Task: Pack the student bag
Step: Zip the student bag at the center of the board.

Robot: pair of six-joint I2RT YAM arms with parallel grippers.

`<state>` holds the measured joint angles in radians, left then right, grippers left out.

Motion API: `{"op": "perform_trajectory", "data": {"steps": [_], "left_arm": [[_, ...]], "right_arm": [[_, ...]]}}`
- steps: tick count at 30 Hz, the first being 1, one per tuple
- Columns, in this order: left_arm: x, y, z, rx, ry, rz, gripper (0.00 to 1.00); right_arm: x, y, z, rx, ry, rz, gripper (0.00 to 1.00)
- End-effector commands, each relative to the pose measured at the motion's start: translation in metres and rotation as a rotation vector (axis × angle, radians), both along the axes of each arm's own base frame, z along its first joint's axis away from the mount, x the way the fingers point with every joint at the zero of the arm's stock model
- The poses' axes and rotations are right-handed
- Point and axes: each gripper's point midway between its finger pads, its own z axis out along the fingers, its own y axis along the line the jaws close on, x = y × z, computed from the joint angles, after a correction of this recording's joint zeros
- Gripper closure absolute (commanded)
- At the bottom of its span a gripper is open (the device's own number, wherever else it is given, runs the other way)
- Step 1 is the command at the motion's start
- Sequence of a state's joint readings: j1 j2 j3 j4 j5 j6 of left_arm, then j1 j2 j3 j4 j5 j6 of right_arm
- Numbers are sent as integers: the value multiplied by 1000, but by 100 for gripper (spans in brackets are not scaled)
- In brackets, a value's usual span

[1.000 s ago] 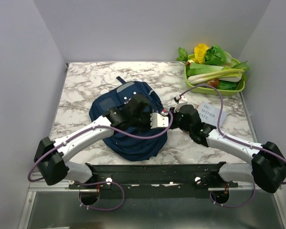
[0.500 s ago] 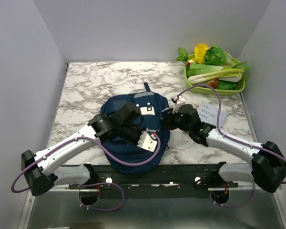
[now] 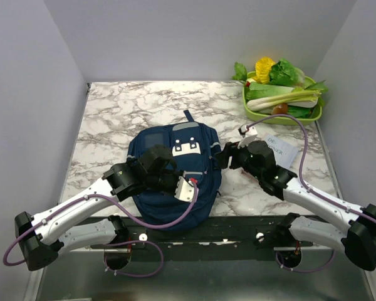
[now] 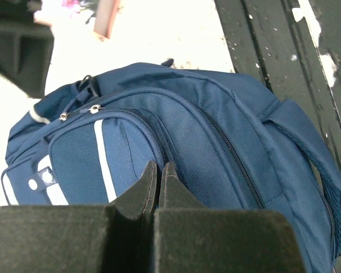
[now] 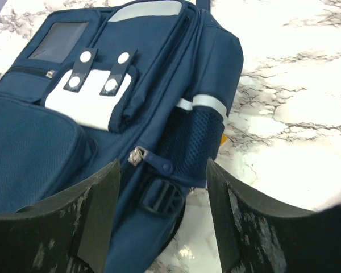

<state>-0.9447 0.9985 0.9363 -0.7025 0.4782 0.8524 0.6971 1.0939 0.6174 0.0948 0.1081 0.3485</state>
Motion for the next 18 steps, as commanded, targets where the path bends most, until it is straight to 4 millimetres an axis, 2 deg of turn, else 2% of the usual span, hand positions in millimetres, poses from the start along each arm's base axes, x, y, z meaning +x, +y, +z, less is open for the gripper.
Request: {"op": "perform_trajectory", "data": {"steps": [1,5,9,11,13,14,18], "left_arm": [[21,-12,45,-199,-83,93,100],[33,-6,63,-241,-135,125,100],[46,0,75,-260,-182,146,100],[58,6,82,-268,-193,184,100],[64,9,93,-290,-195,193,100],[69,13,93,-284,-187,211,100],[73,16,98,-285,-181,205,100]], "right_arm": [[-11,-16,-2,23,-36,-26,30],[-25,-25,-15,52,-9,-39,34],[-39,-22,-26,78,2,20,37],[-45,-21,-33,86,0,43,38],[-50,-17,-32,105,-13,80,38],[-55,-15,-36,103,-13,113,38],[-64,-6,-28,124,-74,209,39]]}}
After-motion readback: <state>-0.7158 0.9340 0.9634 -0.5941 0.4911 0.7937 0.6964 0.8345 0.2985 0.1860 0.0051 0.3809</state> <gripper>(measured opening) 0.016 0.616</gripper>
